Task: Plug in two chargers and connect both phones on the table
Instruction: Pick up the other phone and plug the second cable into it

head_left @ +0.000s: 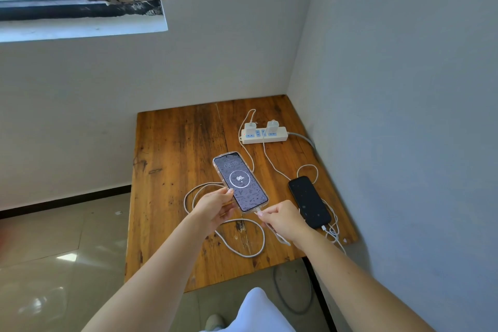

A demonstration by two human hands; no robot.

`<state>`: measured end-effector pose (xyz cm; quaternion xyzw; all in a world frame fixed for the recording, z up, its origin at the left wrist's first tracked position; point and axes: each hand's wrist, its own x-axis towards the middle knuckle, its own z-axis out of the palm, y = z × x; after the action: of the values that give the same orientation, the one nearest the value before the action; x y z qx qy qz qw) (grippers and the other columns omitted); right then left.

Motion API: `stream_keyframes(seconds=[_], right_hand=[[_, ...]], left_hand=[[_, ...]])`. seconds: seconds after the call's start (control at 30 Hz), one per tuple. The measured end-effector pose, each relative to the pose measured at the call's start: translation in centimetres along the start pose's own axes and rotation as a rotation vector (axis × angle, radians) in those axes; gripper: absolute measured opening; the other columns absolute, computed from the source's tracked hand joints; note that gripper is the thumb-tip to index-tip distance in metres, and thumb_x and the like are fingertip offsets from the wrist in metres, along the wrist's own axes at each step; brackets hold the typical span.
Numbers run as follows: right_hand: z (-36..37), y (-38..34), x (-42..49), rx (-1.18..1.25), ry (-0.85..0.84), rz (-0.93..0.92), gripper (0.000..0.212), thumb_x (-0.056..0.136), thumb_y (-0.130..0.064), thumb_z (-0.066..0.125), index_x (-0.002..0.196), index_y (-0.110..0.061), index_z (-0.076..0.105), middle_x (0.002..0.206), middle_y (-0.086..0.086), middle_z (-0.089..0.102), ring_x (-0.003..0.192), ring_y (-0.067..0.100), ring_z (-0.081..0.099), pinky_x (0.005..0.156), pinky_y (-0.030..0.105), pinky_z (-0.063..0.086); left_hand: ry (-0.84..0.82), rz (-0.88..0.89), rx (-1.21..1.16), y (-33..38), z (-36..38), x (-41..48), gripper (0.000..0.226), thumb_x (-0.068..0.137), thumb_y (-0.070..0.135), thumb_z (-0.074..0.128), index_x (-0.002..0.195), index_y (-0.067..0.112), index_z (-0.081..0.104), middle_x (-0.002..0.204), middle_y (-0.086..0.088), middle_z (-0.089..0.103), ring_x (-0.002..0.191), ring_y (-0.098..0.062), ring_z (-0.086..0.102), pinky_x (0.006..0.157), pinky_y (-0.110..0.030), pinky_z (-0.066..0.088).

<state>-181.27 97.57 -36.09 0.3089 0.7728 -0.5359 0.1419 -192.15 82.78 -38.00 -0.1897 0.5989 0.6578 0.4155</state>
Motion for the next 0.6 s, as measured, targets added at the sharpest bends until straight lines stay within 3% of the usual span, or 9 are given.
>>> stream_keyframes(seconds=[0.13,0.27,0.4,0.6], right_hand=[[-0.1,0.3,0.8,-0.03,-0.009,0.026,0.021,0.091,-0.023,0.063,0.078,-0.011,0.074,0.06,-0.01,0.059,0.058,0.003,0.056,0.059,0.019,0.041],[-0.2,0.8,2.0,-0.051,-0.031,0.078,0.023,0.091,-0.024,0.063,0.071,-0.014,0.07,0.061,-0.007,0.059,0.062,0.005,0.057,0.067,0.025,0.044],[0.1,2.1,3.9,-0.067,-0.035,0.124,0.025,0.09,-0.025,0.064,0.074,-0.01,0.074,0.066,-0.001,0.066,0.068,0.012,0.06,0.064,0.024,0.045],[1.6,5.3,7.8,-0.082,-0.015,0.181,0.035,0.09,-0.03,0.062,0.064,-0.01,0.072,0.064,0.004,0.065,0.06,0.014,0.057,0.052,0.019,0.043]], left_hand=[[0.026,-0.031,0.022,-0.2,0.3,1.0,0.036,0.092,0.013,0.06,0.128,0.01,0.058,0.103,-0.01,0.068,0.084,-0.017,0.061,0.06,-0.024,0.051],[0.071,-0.071,0.043,-0.6,0.6,2.3,0.036,0.092,0.013,0.06,0.128,0.011,0.058,0.097,-0.008,0.069,0.083,-0.017,0.062,0.061,-0.025,0.05],[0.092,-0.11,0.076,-1.3,0.9,4.3,0.038,0.093,0.014,0.059,0.131,0.012,0.056,0.103,-0.008,0.068,0.086,-0.017,0.062,0.063,-0.024,0.05],[0.13,-0.139,0.116,-3.0,1.0,8.6,0.037,0.093,0.015,0.059,0.13,0.015,0.058,0.106,-0.006,0.07,0.091,-0.017,0.064,0.06,-0.023,0.05]])
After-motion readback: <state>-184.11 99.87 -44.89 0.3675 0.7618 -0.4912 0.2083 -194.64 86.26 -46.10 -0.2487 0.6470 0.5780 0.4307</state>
